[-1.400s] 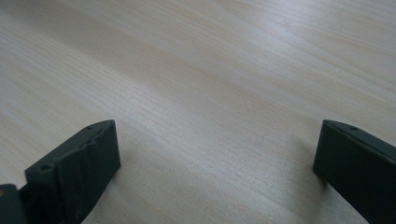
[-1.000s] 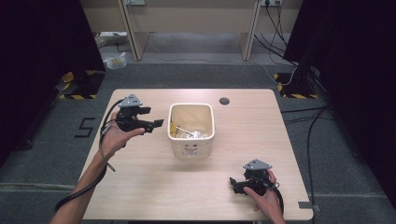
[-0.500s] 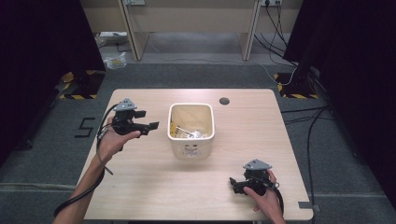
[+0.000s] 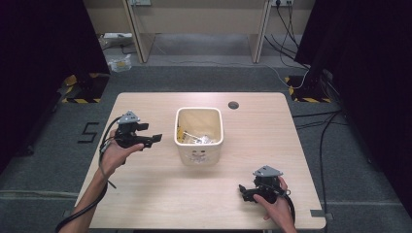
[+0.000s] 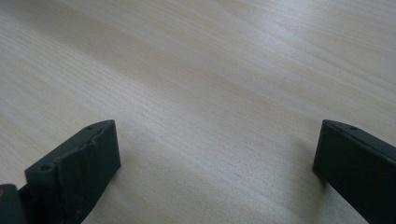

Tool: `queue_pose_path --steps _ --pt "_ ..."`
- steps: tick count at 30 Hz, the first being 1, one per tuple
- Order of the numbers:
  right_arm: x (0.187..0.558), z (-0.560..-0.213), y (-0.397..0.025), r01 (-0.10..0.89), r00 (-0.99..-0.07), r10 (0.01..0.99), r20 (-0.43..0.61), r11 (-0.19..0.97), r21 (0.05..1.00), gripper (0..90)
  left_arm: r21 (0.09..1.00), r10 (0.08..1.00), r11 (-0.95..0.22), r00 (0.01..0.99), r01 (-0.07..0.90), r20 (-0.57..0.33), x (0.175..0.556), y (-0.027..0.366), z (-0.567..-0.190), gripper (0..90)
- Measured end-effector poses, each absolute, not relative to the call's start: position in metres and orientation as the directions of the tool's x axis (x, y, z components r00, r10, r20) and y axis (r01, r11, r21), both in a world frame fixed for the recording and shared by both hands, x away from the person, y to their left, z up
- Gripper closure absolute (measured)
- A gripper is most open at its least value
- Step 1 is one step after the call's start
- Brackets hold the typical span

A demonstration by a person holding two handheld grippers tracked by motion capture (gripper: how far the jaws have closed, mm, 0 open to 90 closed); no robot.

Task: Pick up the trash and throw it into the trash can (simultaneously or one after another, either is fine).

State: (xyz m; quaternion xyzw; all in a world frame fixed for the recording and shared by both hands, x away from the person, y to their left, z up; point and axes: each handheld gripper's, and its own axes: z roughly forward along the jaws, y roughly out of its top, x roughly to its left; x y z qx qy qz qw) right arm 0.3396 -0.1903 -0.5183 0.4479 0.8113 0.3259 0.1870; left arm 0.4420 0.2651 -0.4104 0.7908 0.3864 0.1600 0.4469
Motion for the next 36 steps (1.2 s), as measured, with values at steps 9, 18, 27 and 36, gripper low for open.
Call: queue_pose_path --steps 9,18,27,36 --pt "0.34 -0.518 -0.19 0.605 -0.529 0.849 -0.011 0.386 0.696 0.7 0.825 0.752 -0.304 0.651 0.477 -0.099 0.438 0.265 -0.428 20.8" --pt "0.34 -0.518 -0.19 0.605 -0.529 0.849 -0.011 0.386 0.696 0.7 0.821 0.749 -0.315 0.656 0.476 -0.093 0.432 0.262 -0.439 16.4" --pt "0.34 -0.518 -0.19 0.605 -0.529 0.849 -0.012 0.386 0.697 0.7 0.819 0.747 -0.324 0.66 0.474 -0.086 0.428 0.261 -0.446 15.3" --pt "0.339 -0.518 -0.19 0.604 -0.528 0.849 -0.012 0.386 0.697 0.8 0.819 0.744 -0.329 0.663 0.47 -0.082 0.421 0.26 -0.45 15.3"
